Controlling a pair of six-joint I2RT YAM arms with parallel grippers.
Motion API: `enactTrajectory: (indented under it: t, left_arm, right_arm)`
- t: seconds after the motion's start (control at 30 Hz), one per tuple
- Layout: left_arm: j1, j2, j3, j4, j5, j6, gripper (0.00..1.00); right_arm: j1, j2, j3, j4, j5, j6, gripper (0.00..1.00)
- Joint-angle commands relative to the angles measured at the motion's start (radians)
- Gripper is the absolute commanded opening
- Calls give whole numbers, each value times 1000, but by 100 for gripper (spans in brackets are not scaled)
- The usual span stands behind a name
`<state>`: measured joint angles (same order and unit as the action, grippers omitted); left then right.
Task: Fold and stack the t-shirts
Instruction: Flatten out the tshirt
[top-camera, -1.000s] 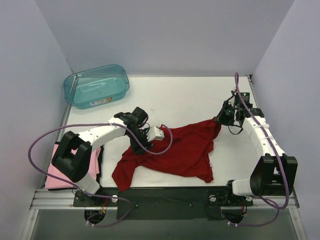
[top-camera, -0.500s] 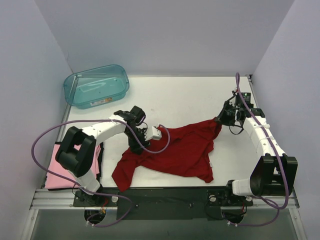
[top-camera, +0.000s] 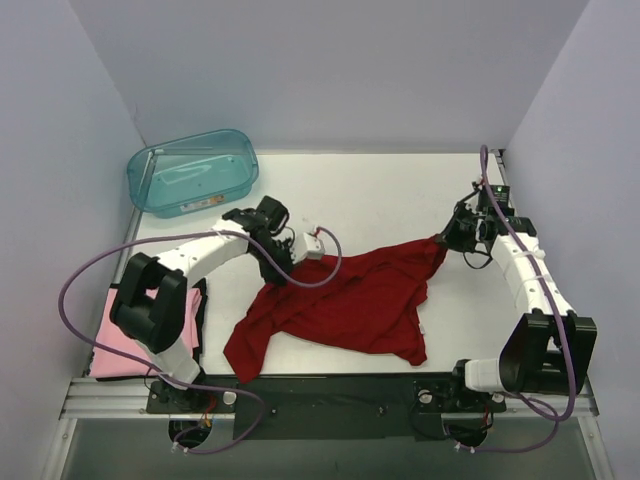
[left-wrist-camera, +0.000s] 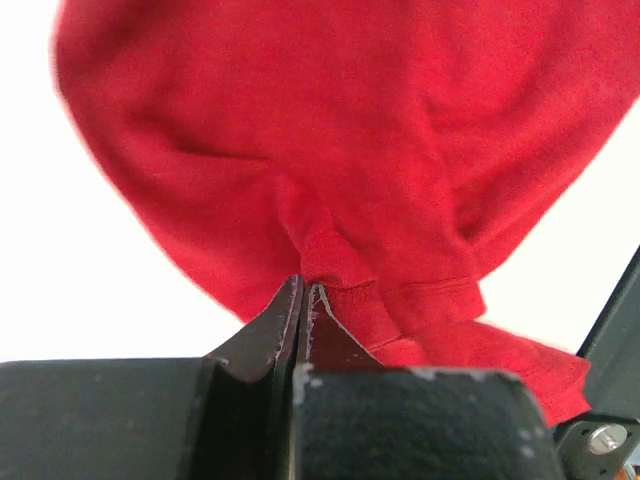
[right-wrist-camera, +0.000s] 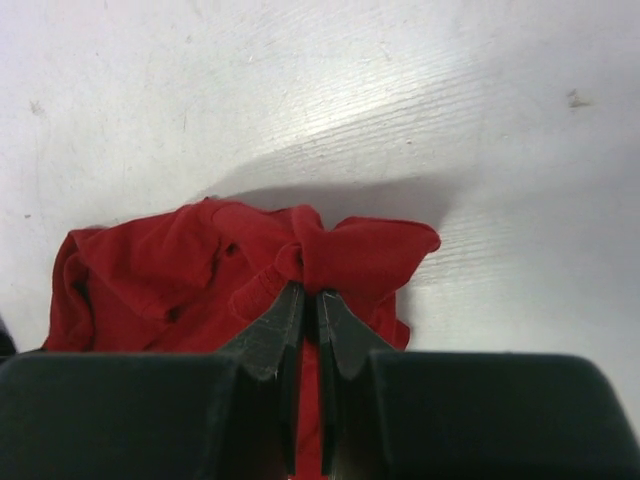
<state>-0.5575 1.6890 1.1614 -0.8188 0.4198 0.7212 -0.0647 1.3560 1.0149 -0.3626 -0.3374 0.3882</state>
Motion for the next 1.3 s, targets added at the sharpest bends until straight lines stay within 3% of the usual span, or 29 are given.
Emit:
enactTrajectory:
  t: [0.0, 0.37, 0.53, 0.73, 0.87, 0.97, 1.13, 1.27]
  left_arm:
    - [125, -28, 274, -60, 25, -43, 0]
    - [320, -18, 895, -310, 128, -131, 0]
    - [369, 14, 1170, -345, 164, -138, 0]
    - [456, 9, 1333, -414, 350, -69, 0]
    - [481, -29, 1235, -554, 450, 84, 0]
    - [484, -61, 1040, -531, 424, 159, 0]
    - [473, -35, 680, -314, 294, 228, 2]
    - [443, 29, 493, -26, 168, 212, 17]
  right_arm:
    - [-91, -99, 98, -44, -26, -9, 0]
    - [-325, -245, 387, -157, -121, -55, 0]
    - [-333, -255, 578, -180, -141, -77, 0]
    - [-328, -290, 790, -188, -178, -97, 0]
    - [-276, -348, 777, -184, -170, -129, 0]
    - [-242, -377, 586, -156, -196, -103, 0]
    - [-201, -405, 243, -72, -196, -2, 0]
    - [-71, -312, -19, 108, -174, 51, 0]
